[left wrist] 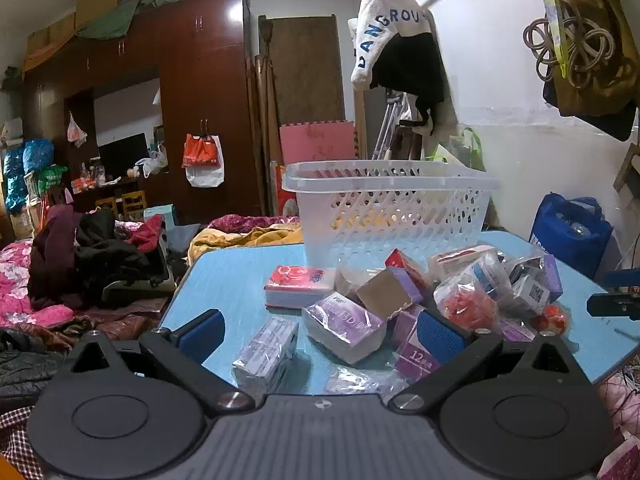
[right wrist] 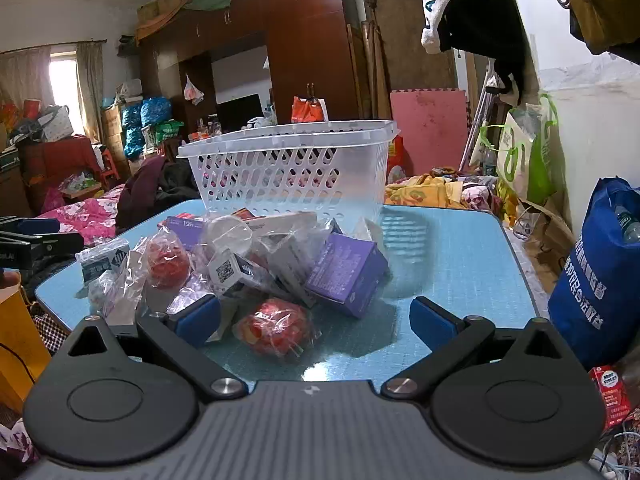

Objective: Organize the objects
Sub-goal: 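Approach the pile of packages on the blue table with both tools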

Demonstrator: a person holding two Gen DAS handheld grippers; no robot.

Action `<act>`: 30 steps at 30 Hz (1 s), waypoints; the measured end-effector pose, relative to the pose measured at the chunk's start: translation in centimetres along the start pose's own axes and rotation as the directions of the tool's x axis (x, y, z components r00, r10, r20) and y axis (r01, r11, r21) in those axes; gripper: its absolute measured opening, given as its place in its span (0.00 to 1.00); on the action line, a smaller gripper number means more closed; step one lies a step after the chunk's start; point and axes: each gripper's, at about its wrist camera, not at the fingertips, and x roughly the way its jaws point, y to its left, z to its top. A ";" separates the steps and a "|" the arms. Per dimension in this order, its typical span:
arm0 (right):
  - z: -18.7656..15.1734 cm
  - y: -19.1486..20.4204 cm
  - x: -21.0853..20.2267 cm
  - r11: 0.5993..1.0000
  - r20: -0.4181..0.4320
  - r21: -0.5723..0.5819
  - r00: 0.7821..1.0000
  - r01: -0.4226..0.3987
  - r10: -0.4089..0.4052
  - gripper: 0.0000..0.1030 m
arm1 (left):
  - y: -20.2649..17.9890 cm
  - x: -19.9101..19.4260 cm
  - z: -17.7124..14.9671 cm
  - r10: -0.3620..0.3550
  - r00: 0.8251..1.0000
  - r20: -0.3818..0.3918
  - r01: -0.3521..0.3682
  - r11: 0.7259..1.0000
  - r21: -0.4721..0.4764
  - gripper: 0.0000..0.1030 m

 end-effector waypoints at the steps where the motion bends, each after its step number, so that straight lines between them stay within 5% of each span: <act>1: 0.0 0.0 0.0 1.000 0.000 0.000 1.000 -0.001 0.001 1.00 | 0.0 0.0 0.0 0.003 1.000 -0.001 -0.003 1.000 0.001 1.00; 30: 0.1 0.2 -0.1 1.000 0.006 -0.019 1.000 0.017 -0.017 1.00 | -0.7 -0.5 0.2 -0.040 0.999 0.020 0.040 0.999 0.016 1.00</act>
